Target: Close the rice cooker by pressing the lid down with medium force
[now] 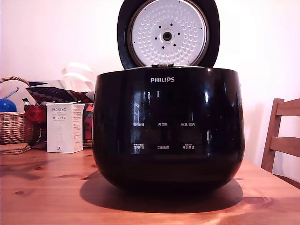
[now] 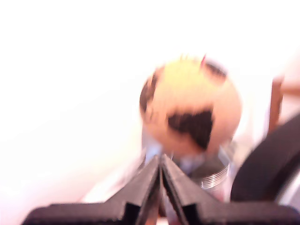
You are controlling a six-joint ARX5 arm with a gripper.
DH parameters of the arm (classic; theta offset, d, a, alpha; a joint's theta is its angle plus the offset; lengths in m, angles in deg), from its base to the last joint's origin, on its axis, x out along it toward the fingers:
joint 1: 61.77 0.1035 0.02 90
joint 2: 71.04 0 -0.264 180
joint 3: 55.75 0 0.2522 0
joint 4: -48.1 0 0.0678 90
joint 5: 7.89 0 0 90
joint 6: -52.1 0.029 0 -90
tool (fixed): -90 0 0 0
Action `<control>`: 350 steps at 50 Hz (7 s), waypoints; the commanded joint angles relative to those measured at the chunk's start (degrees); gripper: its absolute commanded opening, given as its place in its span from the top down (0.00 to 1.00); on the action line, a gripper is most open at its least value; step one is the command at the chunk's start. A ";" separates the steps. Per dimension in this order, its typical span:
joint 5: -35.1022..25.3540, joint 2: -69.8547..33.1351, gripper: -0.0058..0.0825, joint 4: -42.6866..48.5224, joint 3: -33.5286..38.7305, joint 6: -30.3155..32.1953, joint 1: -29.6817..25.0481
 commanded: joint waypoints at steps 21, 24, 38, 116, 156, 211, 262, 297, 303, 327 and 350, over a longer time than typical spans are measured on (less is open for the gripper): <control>-3.65 -10.99 0.96 -2.64 -1.36 3.13 -2.60; -4.15 -11.93 0.96 -2.80 -1.44 3.48 -2.99; -5.20 -14.16 0.96 -2.62 -1.44 4.13 -5.27; -2.40 -17.38 0.96 -0.07 -1.44 7.52 -8.66; -12.46 -17.00 0.96 41.20 -15.04 2.32 -10.69; -9.99 -24.92 0.96 52.52 -14.03 1.86 -15.91; -7.13 -22.93 0.96 41.38 -7.52 1.38 -16.66; -5.29 -4.96 0.96 18.49 25.27 -7.21 -16.72; -3.87 -1.81 0.96 13.38 30.40 -9.31 -17.07; -1.95 8.11 0.96 2.97 44.24 -12.52 -20.06; 2.32 15.52 0.96 -5.16 53.72 -13.99 -23.08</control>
